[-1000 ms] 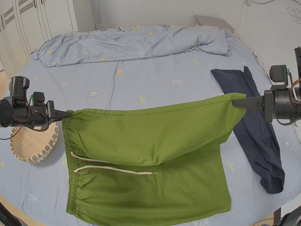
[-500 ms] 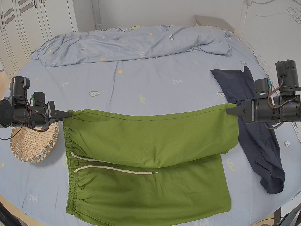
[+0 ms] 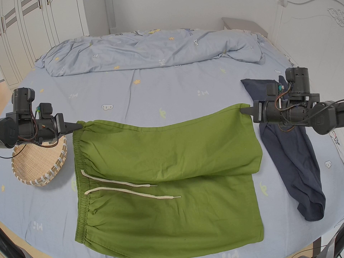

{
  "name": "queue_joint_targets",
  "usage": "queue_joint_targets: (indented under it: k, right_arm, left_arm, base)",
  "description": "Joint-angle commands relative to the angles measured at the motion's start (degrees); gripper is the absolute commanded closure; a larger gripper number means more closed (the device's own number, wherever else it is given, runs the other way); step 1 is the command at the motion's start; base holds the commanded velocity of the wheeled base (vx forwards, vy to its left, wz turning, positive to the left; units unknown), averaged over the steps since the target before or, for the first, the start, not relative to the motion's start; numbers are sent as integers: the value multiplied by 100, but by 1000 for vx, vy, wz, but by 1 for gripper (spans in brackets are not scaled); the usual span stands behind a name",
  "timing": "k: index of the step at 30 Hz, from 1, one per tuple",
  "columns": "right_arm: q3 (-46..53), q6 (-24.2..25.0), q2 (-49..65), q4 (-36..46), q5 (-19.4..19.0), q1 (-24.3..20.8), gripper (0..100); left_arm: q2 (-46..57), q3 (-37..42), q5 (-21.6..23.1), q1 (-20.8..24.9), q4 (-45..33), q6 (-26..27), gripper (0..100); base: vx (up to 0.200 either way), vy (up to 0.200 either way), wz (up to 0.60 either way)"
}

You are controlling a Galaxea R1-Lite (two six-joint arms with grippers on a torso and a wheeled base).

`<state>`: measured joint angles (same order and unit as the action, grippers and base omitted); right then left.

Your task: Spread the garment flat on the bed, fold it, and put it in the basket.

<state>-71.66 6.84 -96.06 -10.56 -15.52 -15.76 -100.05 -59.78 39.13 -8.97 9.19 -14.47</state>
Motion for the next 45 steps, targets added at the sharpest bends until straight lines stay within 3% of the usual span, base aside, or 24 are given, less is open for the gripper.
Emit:
queue_joint_targets:
  k: [1,6,26,37,45]
  right_arm:
    - [-736,-192,-914,-25,480,12,100]
    - [-1289,-218,-1345,-157,752,-6,100]
    - [-3460,-262,-2628,432,805,12,100]
    - [-3838,-262,-2936,493,805,21,100]
    - [-3900,-262,-3041,493,805,21,100]
  left_arm:
    - [-437,-139,-20,-122,346,23,100]
    - [-691,-332,-28,-140,584,23,100]
    - [-1219,-921,-55,-166,610,32,100]
    - [-1430,-965,-72,-272,645,322,100]
    - [-1676,-1132,-345,-245,645,366,100]
  base:
    - [0,0,0]
    - [0,0,0]
    - [0,0,0]
    - [0,0,0]
    - [0,0,0]
